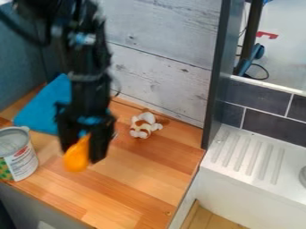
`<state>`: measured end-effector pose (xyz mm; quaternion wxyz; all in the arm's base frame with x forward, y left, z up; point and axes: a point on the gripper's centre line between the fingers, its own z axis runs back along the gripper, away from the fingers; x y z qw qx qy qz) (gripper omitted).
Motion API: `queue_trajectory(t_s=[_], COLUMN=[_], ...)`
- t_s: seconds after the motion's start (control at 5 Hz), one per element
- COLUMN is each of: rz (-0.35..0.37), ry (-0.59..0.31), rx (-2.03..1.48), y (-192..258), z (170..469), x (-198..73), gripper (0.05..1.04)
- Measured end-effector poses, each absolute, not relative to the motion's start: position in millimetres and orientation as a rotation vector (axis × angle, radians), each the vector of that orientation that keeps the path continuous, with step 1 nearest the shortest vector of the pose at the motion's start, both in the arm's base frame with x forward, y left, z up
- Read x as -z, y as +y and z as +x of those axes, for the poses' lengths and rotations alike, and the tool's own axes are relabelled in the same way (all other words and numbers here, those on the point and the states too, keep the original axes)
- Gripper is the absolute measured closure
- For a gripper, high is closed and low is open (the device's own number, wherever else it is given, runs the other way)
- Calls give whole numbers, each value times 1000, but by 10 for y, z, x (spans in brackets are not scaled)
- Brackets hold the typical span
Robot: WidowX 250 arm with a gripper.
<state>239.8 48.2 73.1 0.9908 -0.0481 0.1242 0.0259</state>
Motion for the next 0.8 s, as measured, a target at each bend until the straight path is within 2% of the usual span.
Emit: queue_trajectory(t_s=[0.2, 0.4, 0.6, 0.8], rz=[-116, -156, -163, -103], ry=[217, 194, 222, 264], rx=[65, 142, 146, 84], y=[130, -152, -243, -255], z=[2575, 2763, 2884, 3036], x=[-895, -832, -634, -488], gripper=[268, 268, 268, 268])
